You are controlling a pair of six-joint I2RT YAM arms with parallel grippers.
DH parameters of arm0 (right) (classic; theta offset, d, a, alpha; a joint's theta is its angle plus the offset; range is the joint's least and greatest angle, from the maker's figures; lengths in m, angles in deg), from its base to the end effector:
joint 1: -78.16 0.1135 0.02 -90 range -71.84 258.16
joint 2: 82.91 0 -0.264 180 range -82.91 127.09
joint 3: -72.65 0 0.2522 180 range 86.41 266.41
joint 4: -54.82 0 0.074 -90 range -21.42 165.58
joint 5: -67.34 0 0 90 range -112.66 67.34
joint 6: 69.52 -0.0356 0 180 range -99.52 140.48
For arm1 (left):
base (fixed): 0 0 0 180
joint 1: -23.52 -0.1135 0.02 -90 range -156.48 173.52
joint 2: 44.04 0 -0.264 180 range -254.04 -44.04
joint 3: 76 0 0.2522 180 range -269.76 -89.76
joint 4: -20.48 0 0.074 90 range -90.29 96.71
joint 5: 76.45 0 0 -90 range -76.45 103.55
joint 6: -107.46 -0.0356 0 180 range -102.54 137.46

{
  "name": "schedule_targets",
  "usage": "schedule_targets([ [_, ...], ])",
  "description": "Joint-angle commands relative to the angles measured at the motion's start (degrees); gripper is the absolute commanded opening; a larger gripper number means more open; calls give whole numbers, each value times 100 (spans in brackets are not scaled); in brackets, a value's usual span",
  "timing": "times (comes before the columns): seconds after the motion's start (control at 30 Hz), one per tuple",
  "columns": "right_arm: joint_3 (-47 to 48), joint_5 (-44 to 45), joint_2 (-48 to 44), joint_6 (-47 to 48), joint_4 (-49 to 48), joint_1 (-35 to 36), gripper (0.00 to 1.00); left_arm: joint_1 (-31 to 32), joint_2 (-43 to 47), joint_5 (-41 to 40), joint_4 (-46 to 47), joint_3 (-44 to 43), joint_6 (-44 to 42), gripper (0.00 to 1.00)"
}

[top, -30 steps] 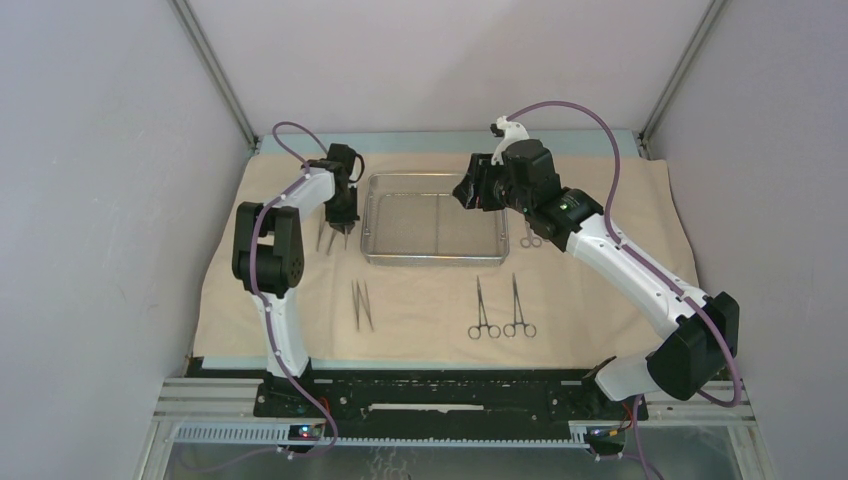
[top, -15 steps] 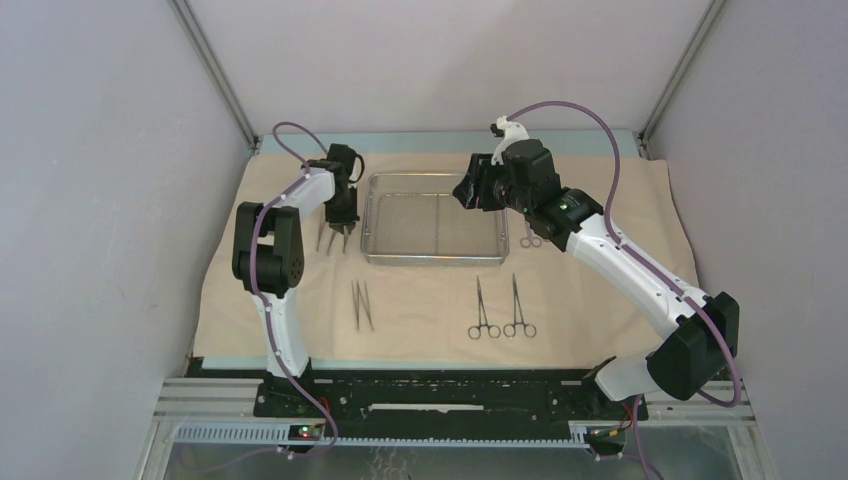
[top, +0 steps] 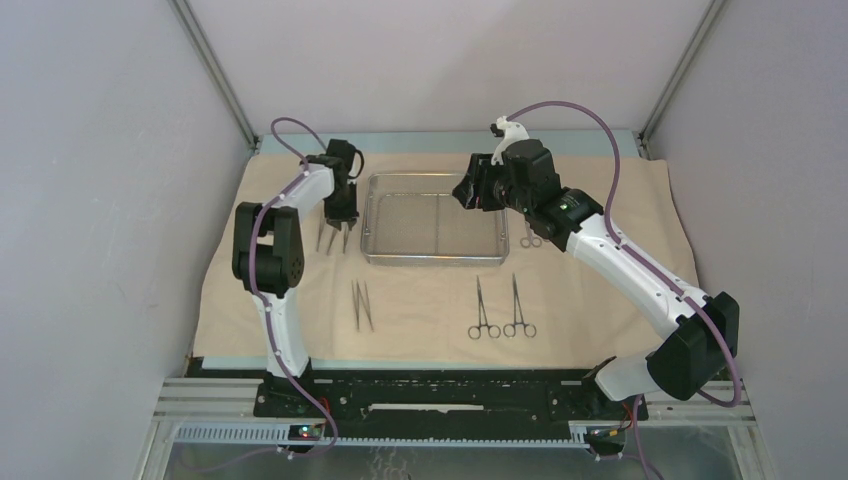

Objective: Open and lay out the surgical kit
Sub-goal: Place the medical item in the surgical kit, then reset both arms

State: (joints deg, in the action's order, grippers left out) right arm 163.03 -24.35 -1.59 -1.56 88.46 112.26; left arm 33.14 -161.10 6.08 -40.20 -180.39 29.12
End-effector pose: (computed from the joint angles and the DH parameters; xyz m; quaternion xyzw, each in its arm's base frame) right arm 0.2717 0.1852 0.3686 -0.0963 0.8358 0.2652 0.4709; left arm 0.4124 -0.0652 0.1886 -0.0270 0.9870 0.0367 0.1539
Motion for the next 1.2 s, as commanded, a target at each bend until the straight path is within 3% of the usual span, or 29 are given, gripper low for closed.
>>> schedule_targets([
  [0.0,28,-41,-27,5,-245,-18,60,17,398,-330,-191,-547,179,35],
  [0.13,36,13,-41,16,-266,-22,64,-34,727,-520,-322,-690,385,40],
  [0.53,37,699,-387,-205,11,-49,82,35,2389,173,149,-105,508,73],
  [0.7,20,1022,-579,-463,238,-144,98,218,2955,363,413,252,422,86],
  [0.87,-251,1497,-955,-711,201,-156,100,384,3439,538,623,538,399,99],
  [1.17,-659,2351,-1410,-1159,282,-202,100,636,4487,895,1502,1275,459,100],
])
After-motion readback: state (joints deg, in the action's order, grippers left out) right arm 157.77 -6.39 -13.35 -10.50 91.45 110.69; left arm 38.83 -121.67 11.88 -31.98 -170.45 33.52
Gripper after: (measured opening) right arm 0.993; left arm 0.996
